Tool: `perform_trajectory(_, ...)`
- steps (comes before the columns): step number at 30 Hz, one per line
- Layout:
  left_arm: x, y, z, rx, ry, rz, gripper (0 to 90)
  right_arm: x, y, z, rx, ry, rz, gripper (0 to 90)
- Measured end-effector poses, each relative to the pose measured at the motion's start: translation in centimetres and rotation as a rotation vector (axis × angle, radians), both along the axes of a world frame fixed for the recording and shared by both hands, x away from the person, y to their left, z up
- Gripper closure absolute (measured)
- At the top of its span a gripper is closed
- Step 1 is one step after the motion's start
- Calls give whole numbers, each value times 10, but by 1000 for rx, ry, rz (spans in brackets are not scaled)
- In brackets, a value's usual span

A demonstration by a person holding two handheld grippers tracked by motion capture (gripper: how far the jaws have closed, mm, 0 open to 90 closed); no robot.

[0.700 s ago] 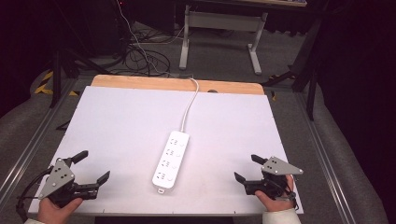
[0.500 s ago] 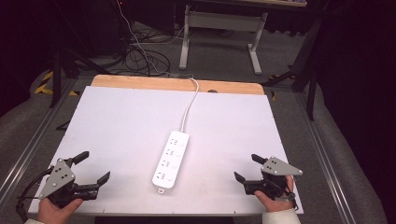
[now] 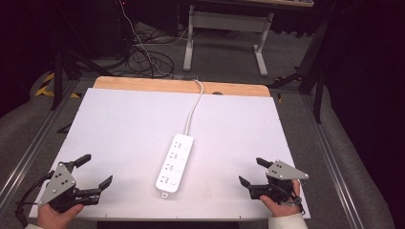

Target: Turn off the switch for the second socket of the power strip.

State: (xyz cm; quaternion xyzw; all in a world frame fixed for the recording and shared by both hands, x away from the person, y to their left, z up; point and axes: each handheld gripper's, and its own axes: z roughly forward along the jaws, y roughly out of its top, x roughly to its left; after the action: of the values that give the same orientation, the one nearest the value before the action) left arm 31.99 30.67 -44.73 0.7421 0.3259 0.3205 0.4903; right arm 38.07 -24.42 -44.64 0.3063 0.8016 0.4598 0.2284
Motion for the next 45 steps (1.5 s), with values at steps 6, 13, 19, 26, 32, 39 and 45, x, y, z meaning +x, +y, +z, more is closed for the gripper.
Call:
perform_trajectory(6, -1, 0, 1, -19, -13, -3, 96, 6, 6, 6, -13, 2, 11, 144)
perform_trajectory(13, -1, 0, 2, -8, -12, 6, 96, 14, 20, 16, -19, 15, 54, 175)
perform_trajectory(19, -1, 1, 1, -5, 3, 28, 90, 22, 34, 24, -18, 15, 77, 178)
perform_trajectory(26, -1, 0, 1, 6, 13, 25, 91, 28, 50, 31, -25, 17, 111, 206)
perform_trajectory(32, 0, -2, 1, 14, 11, 22, 94, 31, 66, 36, -39, 15, 138, 256)
perform_trajectory(39, 0, -1, 1, 11, 10, 22, 94, 40, 84, 41, -42, 15, 164, 263)
perform_trajectory(45, 0, -2, 1, 18, 14, 19, 94, 46, 100, 43, -74, 14, 194, 302)
